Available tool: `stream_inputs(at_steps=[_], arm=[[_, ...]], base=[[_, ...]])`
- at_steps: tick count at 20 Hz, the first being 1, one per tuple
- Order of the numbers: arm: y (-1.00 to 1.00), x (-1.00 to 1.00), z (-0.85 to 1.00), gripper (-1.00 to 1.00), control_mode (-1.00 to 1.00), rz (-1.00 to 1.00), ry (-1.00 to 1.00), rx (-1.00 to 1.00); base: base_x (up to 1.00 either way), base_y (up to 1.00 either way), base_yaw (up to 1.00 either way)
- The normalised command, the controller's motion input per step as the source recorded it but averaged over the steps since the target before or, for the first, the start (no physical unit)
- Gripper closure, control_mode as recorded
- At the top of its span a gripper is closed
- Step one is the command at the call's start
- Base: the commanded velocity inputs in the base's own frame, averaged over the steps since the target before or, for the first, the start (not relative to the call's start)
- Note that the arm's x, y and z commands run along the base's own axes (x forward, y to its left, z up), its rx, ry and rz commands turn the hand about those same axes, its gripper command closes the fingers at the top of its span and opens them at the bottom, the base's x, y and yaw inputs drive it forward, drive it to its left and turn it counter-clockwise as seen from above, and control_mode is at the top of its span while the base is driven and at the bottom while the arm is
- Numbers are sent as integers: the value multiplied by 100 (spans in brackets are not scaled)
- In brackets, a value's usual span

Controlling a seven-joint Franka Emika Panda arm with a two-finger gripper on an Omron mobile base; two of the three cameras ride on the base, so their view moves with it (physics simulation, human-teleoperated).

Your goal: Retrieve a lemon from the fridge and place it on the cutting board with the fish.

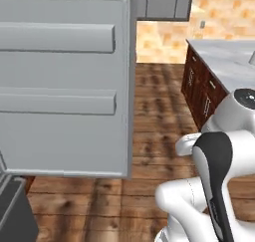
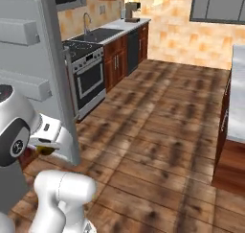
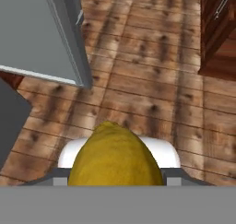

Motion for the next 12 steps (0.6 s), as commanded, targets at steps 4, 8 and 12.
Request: stream_inputs(at_steps=[4,8,12], arm=[[0,0,0,100,100,0,0,0],[0,0,0,100,100,0,0,0],[0,0,0,100,100,0,0,0]], base=[[3,-17,-51],[38,-61,1],[28,-67,17]])
